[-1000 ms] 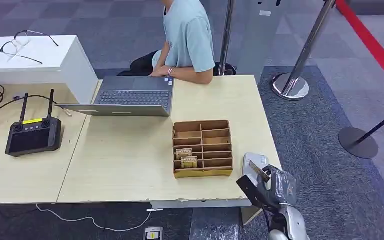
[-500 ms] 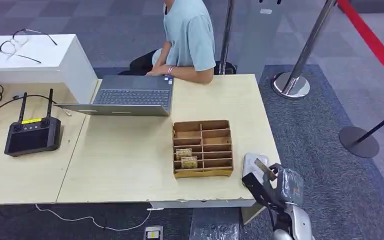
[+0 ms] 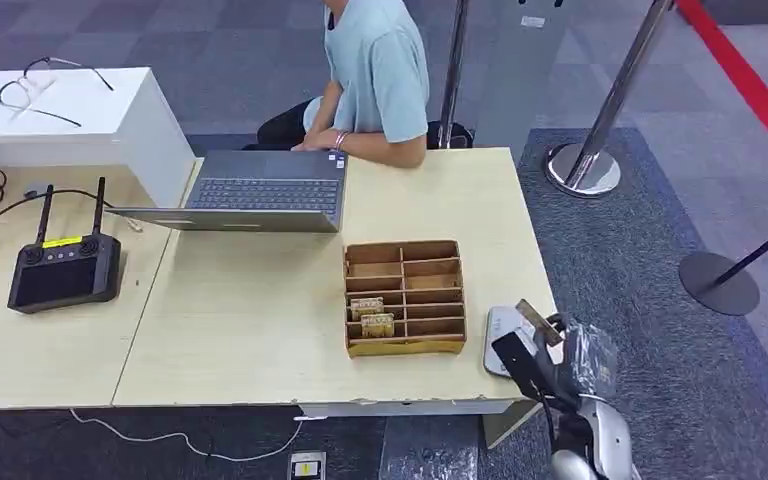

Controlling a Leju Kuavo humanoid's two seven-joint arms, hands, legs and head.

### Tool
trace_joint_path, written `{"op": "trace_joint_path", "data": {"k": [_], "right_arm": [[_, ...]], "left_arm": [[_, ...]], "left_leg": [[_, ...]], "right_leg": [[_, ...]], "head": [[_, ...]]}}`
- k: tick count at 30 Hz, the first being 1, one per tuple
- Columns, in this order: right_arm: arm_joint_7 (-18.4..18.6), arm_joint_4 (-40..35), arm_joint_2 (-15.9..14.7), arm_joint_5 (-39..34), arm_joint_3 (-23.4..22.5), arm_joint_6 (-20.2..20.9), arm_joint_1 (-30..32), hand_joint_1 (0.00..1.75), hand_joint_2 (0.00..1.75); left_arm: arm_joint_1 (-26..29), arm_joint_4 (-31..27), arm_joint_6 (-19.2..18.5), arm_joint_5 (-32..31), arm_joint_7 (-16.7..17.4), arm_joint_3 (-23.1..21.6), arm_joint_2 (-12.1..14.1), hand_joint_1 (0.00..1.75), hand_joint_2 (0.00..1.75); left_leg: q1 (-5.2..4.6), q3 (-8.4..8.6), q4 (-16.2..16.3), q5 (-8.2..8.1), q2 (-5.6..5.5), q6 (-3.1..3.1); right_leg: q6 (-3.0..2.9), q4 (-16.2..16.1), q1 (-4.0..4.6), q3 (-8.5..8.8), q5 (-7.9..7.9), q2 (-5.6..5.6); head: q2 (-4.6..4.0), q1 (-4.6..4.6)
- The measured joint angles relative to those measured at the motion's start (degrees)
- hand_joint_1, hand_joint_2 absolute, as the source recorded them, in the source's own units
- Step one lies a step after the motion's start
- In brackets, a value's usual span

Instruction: Pass the card to the sensor for recognition and then transmit it.

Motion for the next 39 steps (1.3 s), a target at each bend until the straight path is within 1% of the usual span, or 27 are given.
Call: {"op": "trace_joint_path", "data": {"k": [3,5,10,14,20,24,28,33,39], "right_arm": [[0.59,-1.67,-0.35,-0.5,0.02,0.0,-0.31,1.75,1.75],[1.2,-3.04,-0.74,-2.51,0.13,0.0,-1.07,1.75,1.75],[1.79,-6.52,-1.47,-4.77,0.9,0.92,-4.39,1.75,1.75],[1.9,-9.21,-1.82,-9.51,2.89,2.71,-8.81,1.75,1.75],[0.61,-10.8,-1.62,-12.17,7.21,5.42,-16.68,1.75,1.75],[0.2,-10.97,-1.07,-11.63,10.41,7.02,-21.14,1.75,1.75],[0.9,-10.89,-0.35,-10.95,13.51,8.64,-25.66,1.75,1.75],[1.11,-9.82,0.74,-11.17,16.28,10.05,-29.33,1.75,1.75],[2.58,-7.1,1.2,-8.59,19.28,14.98,-32.96,1.75,1.75]], "left_arm": [[0.0,0.0,0.0,-0.22,-0.22,0.0,-0.02,0.0,0.0],[-0.01,0.0,0.0,-0.41,-0.24,0.0,-0.04,0.0,0.0],[-0.02,0.0,-0.24,-0.85,-0.41,0.0,-0.13,0.0,0.0],[-0.07,0.0,-0.44,-1.62,-0.46,0.0,-0.17,0.0,0.0],[-0.14,0.0,-0.63,-2.67,-1.07,-0.11,-0.26,0.0,0.0],[-0.16,0.0,-0.77,-3.13,-1.4,-0.15,-0.28,0.0,0.0],[-0.26,0.0,-1.18,-4.04,-0.76,-0.39,-0.26,0.0,0.0],[-0.27,0.02,-1.4,-4.83,-0.15,-0.59,-0.17,0.0,0.0],[-0.32,0.02,-1.92,-5.84,0.18,-1.25,0.11,0.0,0.0]], "left_leg": [[0.0,-0.02,0.0,0.0,0.0,0.0],[-0.01,-0.03,0.0,0.0,0.0,0.0],[-0.01,-0.03,0.0,0.0,0.0,0.0],[-0.01,-0.03,0.0,0.01,0.0,0.0],[0.0,-0.03,0.0,0.01,-0.01,0.0],[0.0,-0.08,0.0,0.01,-0.02,0.0],[0.0,-0.11,0.0,0.01,-0.03,-0.01],[0.0,-0.16,0.0,0.01,-0.03,-0.01],[0.0,-0.19,0.0,0.01,-0.03,-0.01]], "right_leg": [[0.0,0.01,0.0,0.0,0.0,0.0],[0.0,0.01,0.0,-0.01,0.0,0.0],[0.0,0.02,-0.01,0.0,0.01,0.0],[0.0,0.03,-0.01,0.0,0.02,0.0],[0.0,0.05,0.0,-0.02,0.01,0.0],[-0.01,0.08,0.0,-0.04,0.01,0.0],[-0.01,0.09,0.01,-0.08,0.01,-0.01],[0.0,0.09,0.01,-0.12,0.0,-0.01],[0.0,0.09,0.0,-0.14,0.01,-0.01]], "head": [[0.0,0.04],[0.0,0.02],[0.0,0.02],[0.0,0.04],[0.0,0.0],[0.0,0.02],[0.0,0.02],[0.0,0.0],[0.0,0.0]]}}
